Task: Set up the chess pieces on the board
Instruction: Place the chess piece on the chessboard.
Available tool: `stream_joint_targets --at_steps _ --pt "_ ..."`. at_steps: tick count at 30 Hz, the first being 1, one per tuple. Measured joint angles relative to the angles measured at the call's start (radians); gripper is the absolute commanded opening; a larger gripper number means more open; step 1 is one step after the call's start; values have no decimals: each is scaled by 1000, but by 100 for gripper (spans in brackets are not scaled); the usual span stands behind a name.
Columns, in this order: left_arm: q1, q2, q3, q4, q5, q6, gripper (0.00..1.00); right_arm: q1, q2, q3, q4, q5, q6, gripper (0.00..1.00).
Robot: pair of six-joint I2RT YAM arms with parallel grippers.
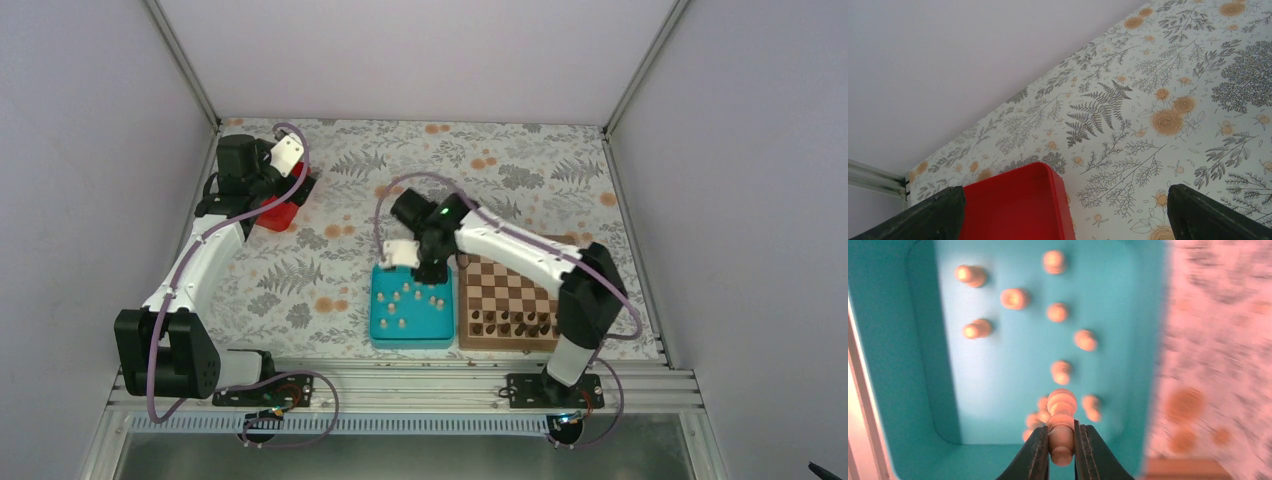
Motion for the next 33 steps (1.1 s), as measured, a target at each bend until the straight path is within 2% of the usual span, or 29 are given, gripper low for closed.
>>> stream_joint_targets --at_steps 6,11,17,22,33 --pt "0 0 0 0 0 0 100 -231 -102 58 -16 13 -32 12" --pt "0 0 0 0 0 0 100 -435 -100 58 -24 29 -86 12" --pt "0 0 0 0 0 0 100 -603 -89 58 -24 29 -148 13" --pt "0 0 0 0 0 0 100 -672 -69 46 -22 29 -179 13" --pt "0 0 0 0 0 0 100 -676 -53 -43 14 25 -192 14"
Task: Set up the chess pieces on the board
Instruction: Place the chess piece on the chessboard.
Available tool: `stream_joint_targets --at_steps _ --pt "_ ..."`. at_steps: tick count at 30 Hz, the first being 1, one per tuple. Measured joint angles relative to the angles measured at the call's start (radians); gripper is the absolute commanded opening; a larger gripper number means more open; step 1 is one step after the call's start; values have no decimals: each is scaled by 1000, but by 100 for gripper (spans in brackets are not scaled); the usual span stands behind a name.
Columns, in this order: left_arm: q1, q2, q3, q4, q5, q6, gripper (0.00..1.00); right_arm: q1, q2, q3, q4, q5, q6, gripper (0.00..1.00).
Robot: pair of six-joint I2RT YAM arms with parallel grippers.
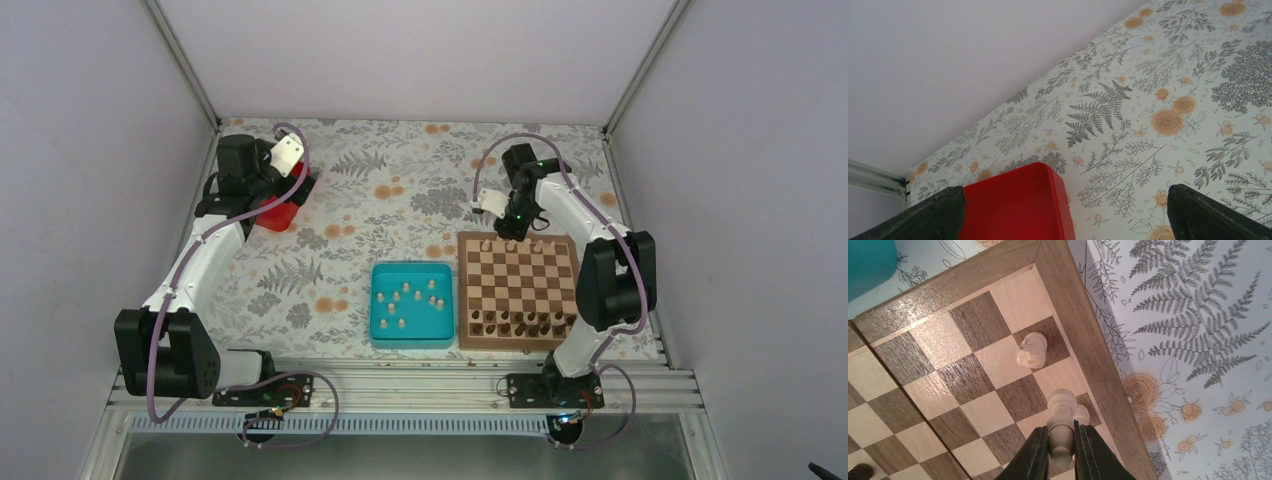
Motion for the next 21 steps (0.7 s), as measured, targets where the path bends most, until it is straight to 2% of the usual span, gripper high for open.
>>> stream_joint_targets --at_steps 21 --pt "0 0 0 0 0 0 100 0 70 -56 71 -1 0 15"
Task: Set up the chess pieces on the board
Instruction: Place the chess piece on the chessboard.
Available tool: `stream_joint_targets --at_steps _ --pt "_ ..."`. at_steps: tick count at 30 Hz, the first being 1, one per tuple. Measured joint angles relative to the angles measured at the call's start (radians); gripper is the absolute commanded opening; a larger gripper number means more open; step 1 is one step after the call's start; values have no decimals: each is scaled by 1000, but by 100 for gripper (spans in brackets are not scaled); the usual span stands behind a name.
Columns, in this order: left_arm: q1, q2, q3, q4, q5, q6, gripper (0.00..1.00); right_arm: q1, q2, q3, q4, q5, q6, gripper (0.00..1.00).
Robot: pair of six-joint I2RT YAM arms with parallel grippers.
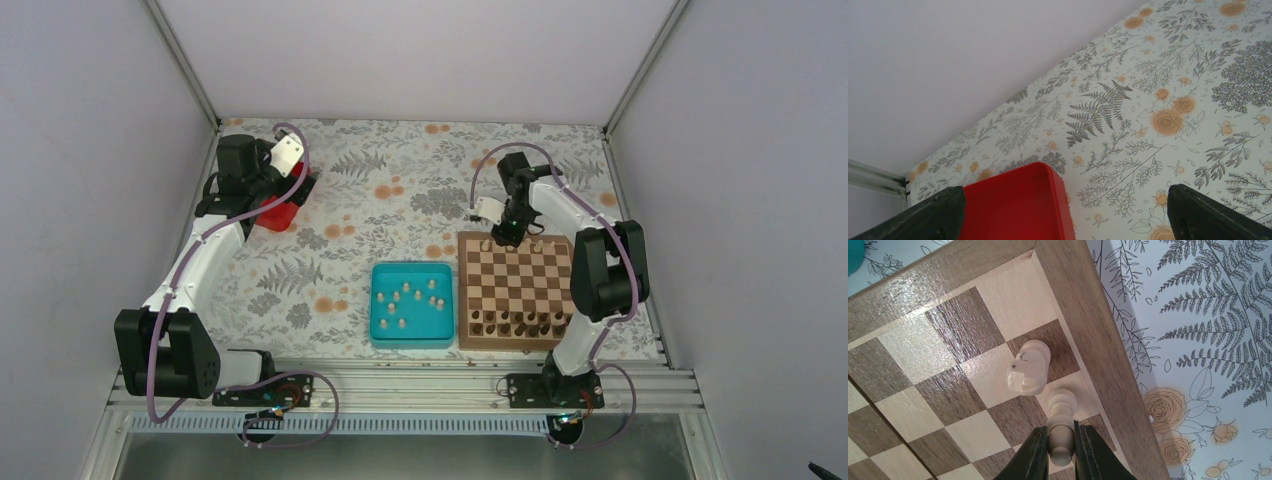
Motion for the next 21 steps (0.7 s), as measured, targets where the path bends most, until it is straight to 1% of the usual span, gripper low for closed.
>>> stream_joint_targets --at_steps 7,14,16,21 --pt "0 0 0 0 0 0 100 0 2 -1 3 0 0 15" --pt "0 0 0 0 0 0 100 -2 10 -1 9 1 0 19" --pt "0 0 0 0 0 0 100 -2 15 -1 10 1 0 22" --pt "0 1 0 0 0 0 100 -2 17 -1 10 3 -2 37"
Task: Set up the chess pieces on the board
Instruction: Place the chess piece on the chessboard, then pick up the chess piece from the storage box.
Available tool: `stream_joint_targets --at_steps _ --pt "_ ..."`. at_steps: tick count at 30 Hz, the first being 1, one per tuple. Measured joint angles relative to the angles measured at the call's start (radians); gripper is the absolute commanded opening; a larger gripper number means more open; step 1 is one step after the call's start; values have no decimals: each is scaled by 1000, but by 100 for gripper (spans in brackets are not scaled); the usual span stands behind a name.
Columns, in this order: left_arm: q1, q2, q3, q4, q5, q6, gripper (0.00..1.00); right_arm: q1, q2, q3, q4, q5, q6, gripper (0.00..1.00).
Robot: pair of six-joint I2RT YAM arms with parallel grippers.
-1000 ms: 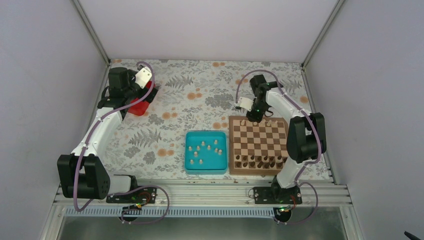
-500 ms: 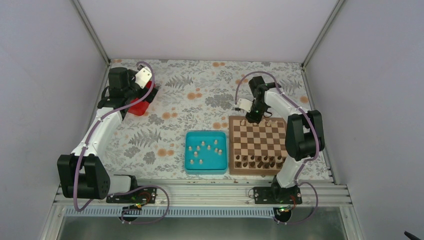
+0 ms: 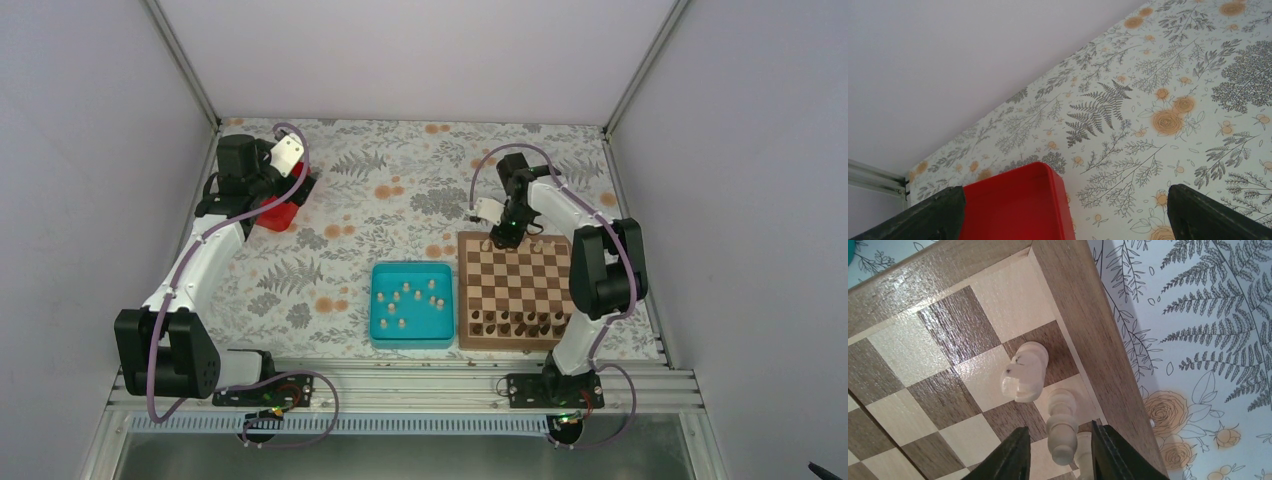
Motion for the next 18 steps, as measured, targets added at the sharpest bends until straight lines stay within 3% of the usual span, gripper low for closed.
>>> stream_joint_targets --at_steps 11,14,18 --pt "0 0 0 0 0 0 100 31 -43 105 -70 18 11 50" --pt "0 1 0 0 0 0 100 113 -71 159 -92 34 27 51" --pt "0 1 0 0 0 0 100 317 -77 209 -103 35 58 51"
